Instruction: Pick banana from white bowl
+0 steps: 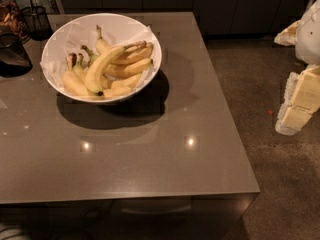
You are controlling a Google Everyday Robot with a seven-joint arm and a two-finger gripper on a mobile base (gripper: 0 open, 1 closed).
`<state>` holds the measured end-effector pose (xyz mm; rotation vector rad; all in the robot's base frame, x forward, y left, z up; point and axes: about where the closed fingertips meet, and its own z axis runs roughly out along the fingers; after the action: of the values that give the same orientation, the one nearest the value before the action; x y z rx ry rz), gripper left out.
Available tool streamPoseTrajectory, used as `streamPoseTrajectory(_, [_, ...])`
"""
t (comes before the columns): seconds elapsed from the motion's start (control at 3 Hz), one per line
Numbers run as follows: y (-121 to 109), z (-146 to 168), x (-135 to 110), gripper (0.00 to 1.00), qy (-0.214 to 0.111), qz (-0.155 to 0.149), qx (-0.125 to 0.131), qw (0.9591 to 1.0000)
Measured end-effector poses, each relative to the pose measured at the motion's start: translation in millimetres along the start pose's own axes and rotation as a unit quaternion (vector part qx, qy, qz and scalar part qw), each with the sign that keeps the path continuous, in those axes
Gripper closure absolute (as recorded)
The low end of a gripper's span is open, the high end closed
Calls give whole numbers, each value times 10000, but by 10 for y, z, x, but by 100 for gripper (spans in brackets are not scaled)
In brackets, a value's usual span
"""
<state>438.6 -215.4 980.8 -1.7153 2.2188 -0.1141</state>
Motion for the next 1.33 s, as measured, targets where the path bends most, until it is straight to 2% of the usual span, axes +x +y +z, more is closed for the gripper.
streamPoseTrajectory(0.33, [0,0,0,0,0,0,0,10000])
streamPoseTrajectory(0.67, [-89,-110,-198,0,73,-62,173,9998])
streamPoseTrajectory(1.0, [-218,-302,-506,0,166,-272,374,9988])
streamPoseTrajectory(1.33, [-389,-461,-907,0,207,-641,548,9962])
